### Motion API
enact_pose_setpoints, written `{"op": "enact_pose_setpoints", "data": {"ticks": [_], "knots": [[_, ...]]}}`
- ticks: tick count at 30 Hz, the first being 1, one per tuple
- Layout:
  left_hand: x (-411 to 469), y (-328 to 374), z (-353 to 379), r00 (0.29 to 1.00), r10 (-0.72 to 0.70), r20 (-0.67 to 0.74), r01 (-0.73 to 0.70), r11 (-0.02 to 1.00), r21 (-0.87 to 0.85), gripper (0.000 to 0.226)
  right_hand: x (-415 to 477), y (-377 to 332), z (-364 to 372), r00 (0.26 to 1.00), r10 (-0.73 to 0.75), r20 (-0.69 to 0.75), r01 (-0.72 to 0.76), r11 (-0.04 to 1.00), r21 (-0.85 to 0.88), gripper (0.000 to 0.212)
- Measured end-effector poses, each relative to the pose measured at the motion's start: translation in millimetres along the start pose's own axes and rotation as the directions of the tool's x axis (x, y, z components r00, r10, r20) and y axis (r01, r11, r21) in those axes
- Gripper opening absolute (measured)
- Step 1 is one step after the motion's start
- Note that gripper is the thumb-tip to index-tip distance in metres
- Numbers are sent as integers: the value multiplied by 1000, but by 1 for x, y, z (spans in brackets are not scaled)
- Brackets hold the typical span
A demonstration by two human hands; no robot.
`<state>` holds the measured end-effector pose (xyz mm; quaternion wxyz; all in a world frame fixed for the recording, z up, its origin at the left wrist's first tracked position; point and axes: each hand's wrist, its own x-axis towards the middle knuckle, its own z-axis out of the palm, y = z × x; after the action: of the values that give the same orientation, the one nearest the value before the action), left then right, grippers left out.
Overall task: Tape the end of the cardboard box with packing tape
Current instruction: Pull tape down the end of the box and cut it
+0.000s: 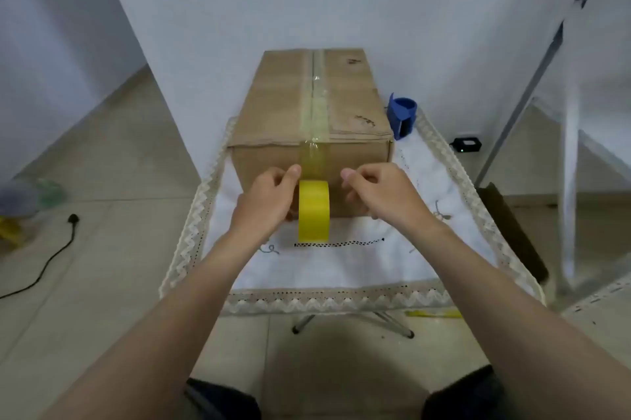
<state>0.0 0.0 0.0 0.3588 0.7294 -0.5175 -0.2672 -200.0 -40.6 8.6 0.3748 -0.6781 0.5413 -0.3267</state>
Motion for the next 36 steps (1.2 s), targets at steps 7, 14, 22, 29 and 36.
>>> {"op": "enact_pose_setpoints", "data": {"ticks": [7, 14, 22, 29, 36], "knots": [[10, -7, 16, 997, 28, -67, -33, 997, -71, 37, 9, 9, 25, 993, 50, 110, -59, 995, 76, 57], [12, -6, 16, 991, 27, -132, -30, 999, -19, 35, 13, 1, 36, 953, 107, 285, -169, 965, 202, 47], [5, -2, 17, 997, -43, -63, 41, 999, -24, 54, 11, -1, 35, 920, 151, 362, -275, 906, 322, 49], [14, 4, 20, 986, -164, 38, 168, 965, -199, 55, 14, -3, 37, 922, 170, 348, -298, 885, 357, 43], [13, 8, 22, 980, -187, 70, 199, 941, -274, 51, 17, -2, 38, 922, 191, 338, -313, 879, 359, 44]]}}
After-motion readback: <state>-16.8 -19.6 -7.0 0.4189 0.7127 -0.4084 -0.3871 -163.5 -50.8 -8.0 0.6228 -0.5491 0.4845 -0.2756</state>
